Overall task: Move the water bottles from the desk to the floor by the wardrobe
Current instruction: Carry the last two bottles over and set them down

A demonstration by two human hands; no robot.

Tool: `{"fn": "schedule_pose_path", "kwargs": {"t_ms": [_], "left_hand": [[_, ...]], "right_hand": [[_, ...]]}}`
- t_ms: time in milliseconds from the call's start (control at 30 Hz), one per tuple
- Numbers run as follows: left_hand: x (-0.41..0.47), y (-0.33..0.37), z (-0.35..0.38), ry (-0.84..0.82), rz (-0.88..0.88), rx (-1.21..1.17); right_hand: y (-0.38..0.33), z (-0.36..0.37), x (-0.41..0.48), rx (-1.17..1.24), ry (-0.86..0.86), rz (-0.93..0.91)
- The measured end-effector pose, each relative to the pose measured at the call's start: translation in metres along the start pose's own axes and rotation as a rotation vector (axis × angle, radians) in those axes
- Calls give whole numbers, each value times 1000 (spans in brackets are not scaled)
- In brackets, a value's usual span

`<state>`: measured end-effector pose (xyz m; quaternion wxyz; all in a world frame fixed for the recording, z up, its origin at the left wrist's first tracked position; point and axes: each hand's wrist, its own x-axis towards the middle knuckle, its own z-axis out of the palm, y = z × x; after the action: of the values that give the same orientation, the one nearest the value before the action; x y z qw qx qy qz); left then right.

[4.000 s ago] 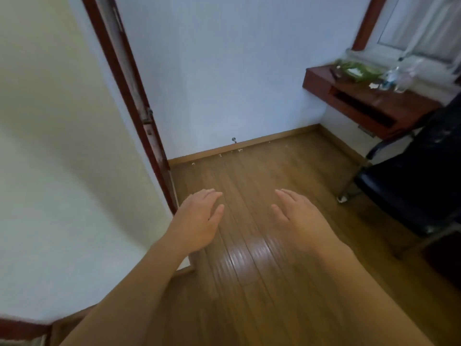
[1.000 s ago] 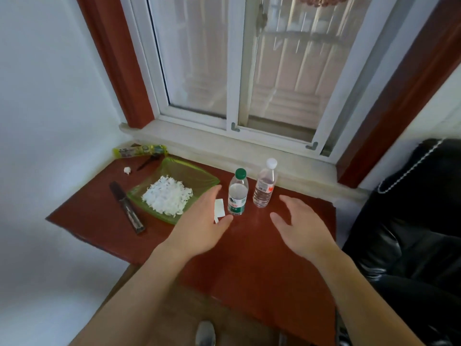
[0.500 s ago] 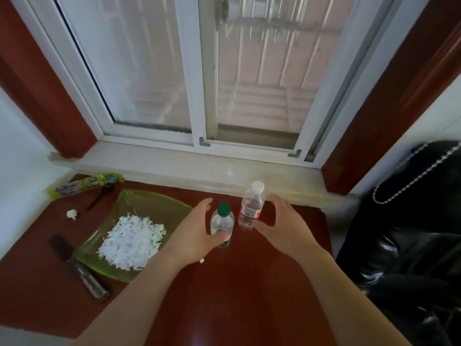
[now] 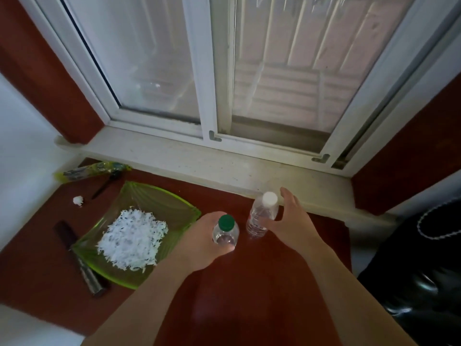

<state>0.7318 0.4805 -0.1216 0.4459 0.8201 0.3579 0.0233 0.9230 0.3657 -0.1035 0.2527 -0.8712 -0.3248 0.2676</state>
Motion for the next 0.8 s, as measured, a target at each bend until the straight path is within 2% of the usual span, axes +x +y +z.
{"fn": "schedule_pose_path", "kwargs": {"t_ms": [267,433,633,800], "left_hand": [[6,1,1,67,-38,-7],[0,12,-9,132,36,-27],[-11,33,-27,158,140,35],[-26,46,-34,96,260,75]], "right_hand": [[1,9,17,28,-67,-100],[0,-2,7,18,-39,-138],[0,-23,-31,82,65,-128],[-4,-34,-88,97,190,-64]]}}
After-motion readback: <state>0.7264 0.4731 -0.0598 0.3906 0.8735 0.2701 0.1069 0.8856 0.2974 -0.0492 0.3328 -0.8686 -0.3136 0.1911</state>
